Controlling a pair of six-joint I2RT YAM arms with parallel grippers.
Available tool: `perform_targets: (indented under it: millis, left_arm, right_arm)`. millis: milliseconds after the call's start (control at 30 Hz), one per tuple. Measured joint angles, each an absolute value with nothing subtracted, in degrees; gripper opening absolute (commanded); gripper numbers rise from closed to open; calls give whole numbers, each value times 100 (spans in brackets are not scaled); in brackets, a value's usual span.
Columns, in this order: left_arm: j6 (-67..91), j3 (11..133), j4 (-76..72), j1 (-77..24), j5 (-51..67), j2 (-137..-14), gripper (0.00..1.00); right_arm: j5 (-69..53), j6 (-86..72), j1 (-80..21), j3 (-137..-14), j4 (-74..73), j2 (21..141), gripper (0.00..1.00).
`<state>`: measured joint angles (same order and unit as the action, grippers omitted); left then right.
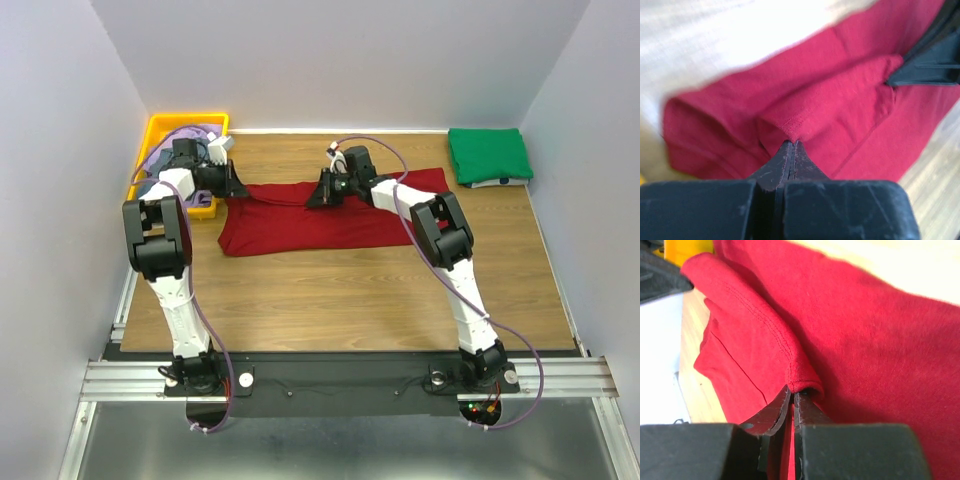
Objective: Fold and stack the t-shirts
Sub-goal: Fold the tshirt
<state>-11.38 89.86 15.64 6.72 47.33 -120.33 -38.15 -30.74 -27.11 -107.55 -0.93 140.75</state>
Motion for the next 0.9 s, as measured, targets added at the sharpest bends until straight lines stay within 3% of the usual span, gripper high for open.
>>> perform_targets:
  millis: [433,600,667,733,767,800,867,900]
  left_arm:
    - [-1323,7561,1918,672,4768,-10709,0]
    - [-1396,7126,2084,672,4550,-10718,0]
    - [-1424,7022,2134,672,4405,-10718,10]
    - [-1439,7008,2152,672,4320,-10718,16]
    - [-1435,7008,2143,672,4268,-10718,22]
    - [-1444,7008,2141,672,4241,-10718,27]
    - [-1457,7008,2134,672,4171,-10718,38]
    - [-1455,7011,2143,672,4145,-10718,40]
  right_arm:
    - [-4357,-3328,-2679,-10713,-84,14127,16]
    - [-4495,-3367,-2644,-10503,-95,14101,27]
    - [-4600,-3389,-2596,-10337,-95,14029,27]
    - [-4692,-3398,-2530,-10178,-117,13896,37]
    - [-4733,-3389,-2497,-10136,-128,13839,52]
    - [-4801,-3393,-2436,-10112,-132,13760,58]
    - [-4866,-3409,-2357,-10092,-130,13642,69]
    - [-4919,-3389,-2320,-10047,-134,13524,70]
